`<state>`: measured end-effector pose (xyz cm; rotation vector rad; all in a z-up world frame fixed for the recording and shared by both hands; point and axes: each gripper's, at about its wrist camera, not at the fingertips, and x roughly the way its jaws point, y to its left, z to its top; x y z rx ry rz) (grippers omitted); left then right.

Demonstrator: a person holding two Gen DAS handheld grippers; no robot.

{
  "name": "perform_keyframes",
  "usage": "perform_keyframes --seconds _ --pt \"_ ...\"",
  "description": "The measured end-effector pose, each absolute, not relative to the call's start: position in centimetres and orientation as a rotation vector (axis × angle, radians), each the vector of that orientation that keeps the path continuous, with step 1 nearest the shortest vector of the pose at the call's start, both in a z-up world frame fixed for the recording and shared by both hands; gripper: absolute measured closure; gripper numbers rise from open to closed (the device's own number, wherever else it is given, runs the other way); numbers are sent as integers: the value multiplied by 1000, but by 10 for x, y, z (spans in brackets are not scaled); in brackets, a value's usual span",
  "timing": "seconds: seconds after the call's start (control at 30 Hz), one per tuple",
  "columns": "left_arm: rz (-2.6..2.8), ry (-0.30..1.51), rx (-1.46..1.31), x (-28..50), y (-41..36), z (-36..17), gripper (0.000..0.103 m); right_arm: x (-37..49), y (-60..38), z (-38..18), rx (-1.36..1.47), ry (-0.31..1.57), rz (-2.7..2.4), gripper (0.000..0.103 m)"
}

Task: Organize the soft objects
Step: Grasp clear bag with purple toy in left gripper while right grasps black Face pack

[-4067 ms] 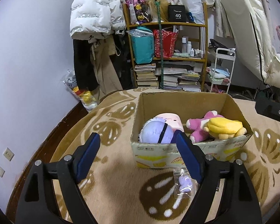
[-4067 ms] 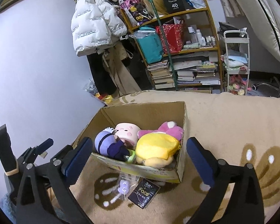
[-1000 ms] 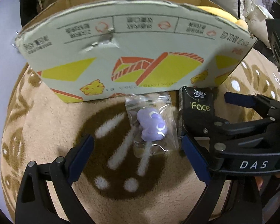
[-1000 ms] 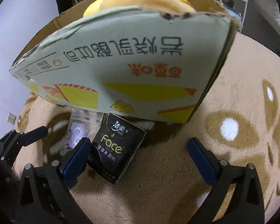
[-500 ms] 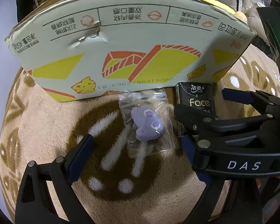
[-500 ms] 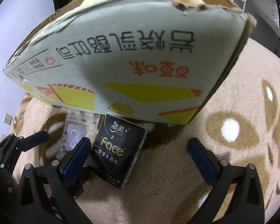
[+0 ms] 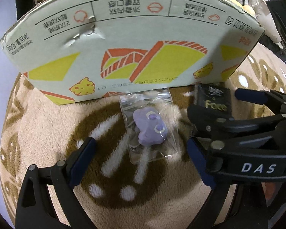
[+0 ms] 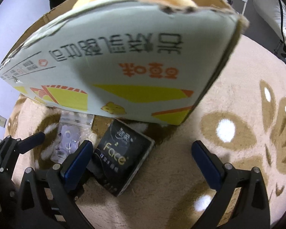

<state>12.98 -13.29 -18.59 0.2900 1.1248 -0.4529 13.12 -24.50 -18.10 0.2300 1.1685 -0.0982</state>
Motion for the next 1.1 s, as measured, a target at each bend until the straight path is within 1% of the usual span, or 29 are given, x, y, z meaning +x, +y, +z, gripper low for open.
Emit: perform_keyframes --seconds 0.1,0.37,0.43,0.47,0.67,0.73,0.8,0.9,0.93,1.0,1.07,1.1 --pt "-441 1122 298 131 -135 -188 10 130 -249 -180 237 1179 -105 0" --pt "-426 1113 289 136 -136 -189 10 124 -246 -174 303 1186 -94 0" --pt "-426 1113 290 137 -133 -189 10 123 -247 -173 341 1195 -83 8" --pt "-424 1115 293 138 -134 -190 10 121 -248 -173 348 1199 -86 14" --pt "-423 1117 297 137 -132 -189 10 117 -239 -174 328 1207 -102 19" --pt "-423 1118 300 136 -133 -190 10 114 -238 -173 324 1208 -106 23" --pt "-425 1121 301 135 -133 -189 12 114 -238 -177 357 1203 -126 36" --pt "-429 1125 287 136 -130 -189 16 113 -245 -179 387 1205 -141 50" --pt "-429 1126 281 136 -128 -189 18 113 -246 -180 389 1207 -137 51" --pt "-418 1127 266 138 -124 -187 25 111 -248 -179 384 1204 -133 51" --pt "-403 1129 250 139 -118 -186 36 110 -244 -179 347 1196 -129 51" --pt "-395 1129 249 140 -116 -186 40 110 -241 -179 323 1191 -125 51"
